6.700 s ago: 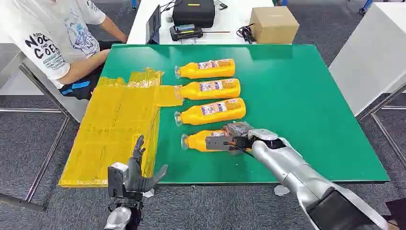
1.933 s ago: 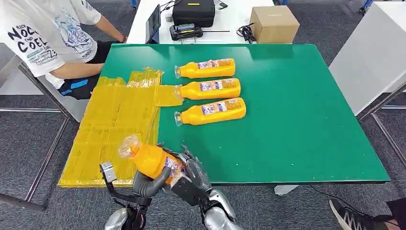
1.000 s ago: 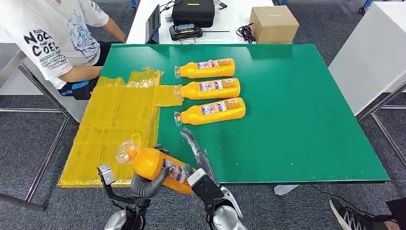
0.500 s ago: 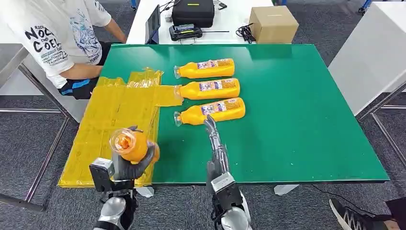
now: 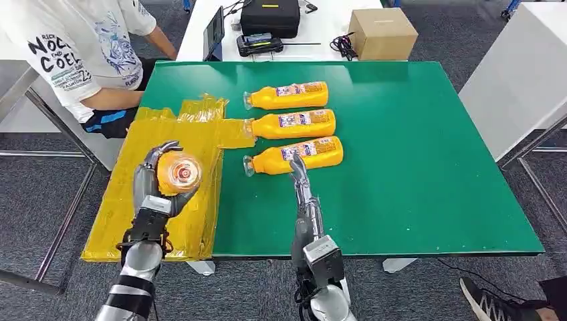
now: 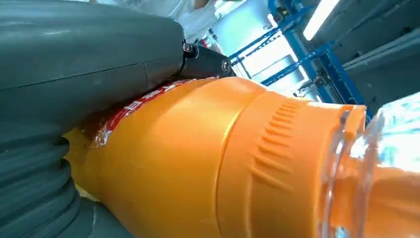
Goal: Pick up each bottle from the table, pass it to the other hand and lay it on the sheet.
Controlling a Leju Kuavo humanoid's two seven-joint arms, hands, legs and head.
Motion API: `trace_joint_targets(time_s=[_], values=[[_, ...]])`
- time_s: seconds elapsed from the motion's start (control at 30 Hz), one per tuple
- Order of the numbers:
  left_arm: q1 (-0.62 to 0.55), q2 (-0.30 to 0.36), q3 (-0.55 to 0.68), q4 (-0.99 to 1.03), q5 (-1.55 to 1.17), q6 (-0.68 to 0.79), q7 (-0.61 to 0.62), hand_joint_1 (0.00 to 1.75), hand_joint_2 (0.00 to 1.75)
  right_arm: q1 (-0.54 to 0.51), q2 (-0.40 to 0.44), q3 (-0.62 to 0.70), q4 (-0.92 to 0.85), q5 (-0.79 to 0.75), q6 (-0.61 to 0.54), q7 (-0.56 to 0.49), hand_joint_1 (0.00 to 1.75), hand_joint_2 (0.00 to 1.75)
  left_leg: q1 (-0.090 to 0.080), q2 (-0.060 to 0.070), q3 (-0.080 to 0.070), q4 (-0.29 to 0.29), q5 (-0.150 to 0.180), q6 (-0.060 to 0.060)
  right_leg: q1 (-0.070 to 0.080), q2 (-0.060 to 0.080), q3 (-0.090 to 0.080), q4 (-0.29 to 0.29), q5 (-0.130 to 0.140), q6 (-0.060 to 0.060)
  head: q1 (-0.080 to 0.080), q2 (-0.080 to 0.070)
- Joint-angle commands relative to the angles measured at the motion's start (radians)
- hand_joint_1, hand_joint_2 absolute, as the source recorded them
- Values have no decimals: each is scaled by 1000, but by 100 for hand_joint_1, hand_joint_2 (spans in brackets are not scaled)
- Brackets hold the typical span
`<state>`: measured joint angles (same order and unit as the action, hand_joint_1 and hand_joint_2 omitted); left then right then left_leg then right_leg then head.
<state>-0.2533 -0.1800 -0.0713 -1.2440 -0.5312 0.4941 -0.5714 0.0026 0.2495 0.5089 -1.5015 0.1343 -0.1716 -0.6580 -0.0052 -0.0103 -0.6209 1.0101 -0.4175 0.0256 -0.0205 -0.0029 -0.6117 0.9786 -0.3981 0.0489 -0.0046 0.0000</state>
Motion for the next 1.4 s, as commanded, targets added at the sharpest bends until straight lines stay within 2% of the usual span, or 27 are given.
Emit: trace_joint_targets(time_s=[0.03,0.27,0.5,0.73,0.87,1.23,1.33,1.4], values=[[-118,66,-14,209,-182,29,52,175,175,-53,-33,11,24,-13,24,11,0,0,1,0,3,-1,0,-1,1,0,3,-1,0,-2,0,0],[-184,87,1,403,-307,60,100,175,175,-51,-34,15,-19,-14,35,13,0,0,2,1,6,0,-2,-2,2,0,6,-1,-2,-3,0,0],[-186,89,3,409,-308,59,100,175,175,-51,-35,14,-25,-14,35,13,0,0,1,1,4,0,-1,-1,2,0,4,-1,-1,-2,0,0],[-229,110,47,556,-351,26,153,175,175,-35,-44,11,-106,-26,44,11,0,0,2,2,6,0,-2,-2,2,1,6,-1,-2,-3,0,0],[-264,142,8,638,-531,99,251,175,175,-32,-29,4,-105,-31,70,27,0,0,1,1,3,0,-1,-1,1,0,3,-1,-1,-2,0,0],[-268,141,8,644,-536,90,259,175,175,-31,-26,4,-105,-30,72,30,0,0,2,1,4,0,-2,-2,2,1,5,-1,-1,-2,0,0],[-289,171,-49,696,-735,113,399,175,175,-28,-17,-2,-88,-24,96,43,0,0,2,1,5,0,-2,-2,2,0,5,0,-2,-3,0,0],[-298,179,-58,720,-816,121,445,175,175,-27,-13,-5,-85,-21,98,42,0,0,1,1,2,0,-1,-1,1,0,2,-1,0,-2,0,0]])
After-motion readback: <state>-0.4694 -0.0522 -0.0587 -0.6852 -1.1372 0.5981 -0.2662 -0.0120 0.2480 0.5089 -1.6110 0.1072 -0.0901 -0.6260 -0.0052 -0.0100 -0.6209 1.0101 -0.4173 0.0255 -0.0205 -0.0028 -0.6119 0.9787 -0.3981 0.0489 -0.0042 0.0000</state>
